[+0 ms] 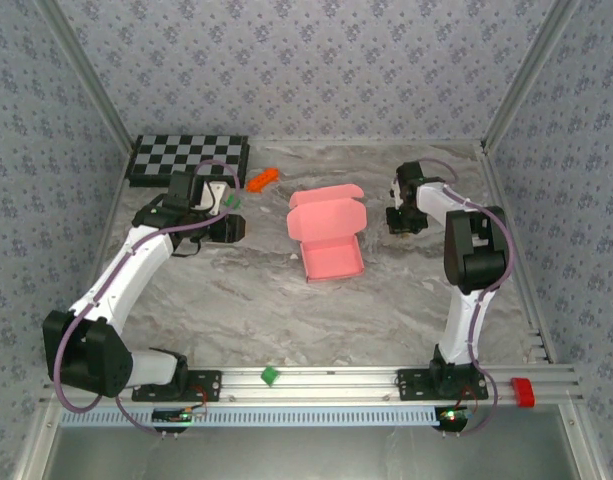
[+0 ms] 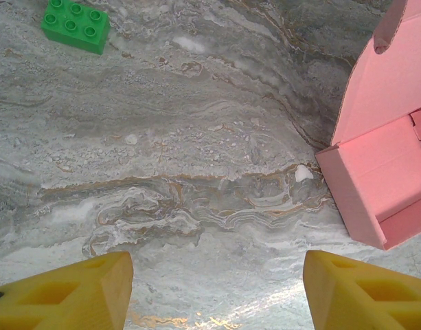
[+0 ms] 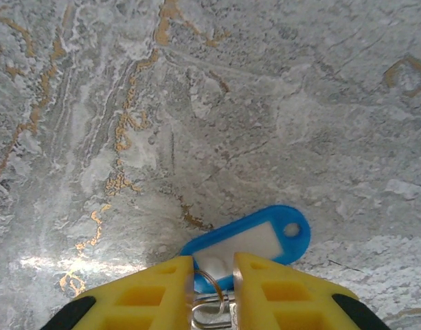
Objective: Fold the paper box
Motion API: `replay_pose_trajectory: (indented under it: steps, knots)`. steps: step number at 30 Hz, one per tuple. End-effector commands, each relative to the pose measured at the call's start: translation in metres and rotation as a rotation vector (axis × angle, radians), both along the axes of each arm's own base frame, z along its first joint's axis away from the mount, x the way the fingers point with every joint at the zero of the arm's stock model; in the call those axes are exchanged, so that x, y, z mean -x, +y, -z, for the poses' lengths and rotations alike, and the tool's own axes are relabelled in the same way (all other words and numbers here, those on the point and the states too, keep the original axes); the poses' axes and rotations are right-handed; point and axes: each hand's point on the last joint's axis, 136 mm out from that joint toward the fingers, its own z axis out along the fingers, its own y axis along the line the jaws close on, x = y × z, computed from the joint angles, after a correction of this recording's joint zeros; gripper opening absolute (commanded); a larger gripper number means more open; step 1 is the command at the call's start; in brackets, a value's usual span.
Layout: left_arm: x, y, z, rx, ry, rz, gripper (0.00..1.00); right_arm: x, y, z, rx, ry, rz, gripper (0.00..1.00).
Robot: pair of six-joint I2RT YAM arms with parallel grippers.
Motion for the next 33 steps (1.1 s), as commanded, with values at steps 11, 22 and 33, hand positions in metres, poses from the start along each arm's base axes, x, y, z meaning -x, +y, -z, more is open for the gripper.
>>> replay_pose_trajectory:
  steps: [11, 22, 33]
  knots:
    - [-0.002, 0.0, -0.016, -0.002, -0.032, 0.01, 0.66, 0.008, -0.002, -0.003, -0.002, 0.029, -0.013, 0.08]
    - [-0.002, 0.001, -0.018, -0.001, -0.04, 0.008, 0.66, 0.018, -0.007, -0.057, 0.005, -0.12, 0.029, 0.0]
    - [-0.001, 0.001, -0.02, 0.001, -0.046, 0.009, 0.66, 0.059, 0.017, -0.119, -0.111, -0.272, -0.022, 0.0]
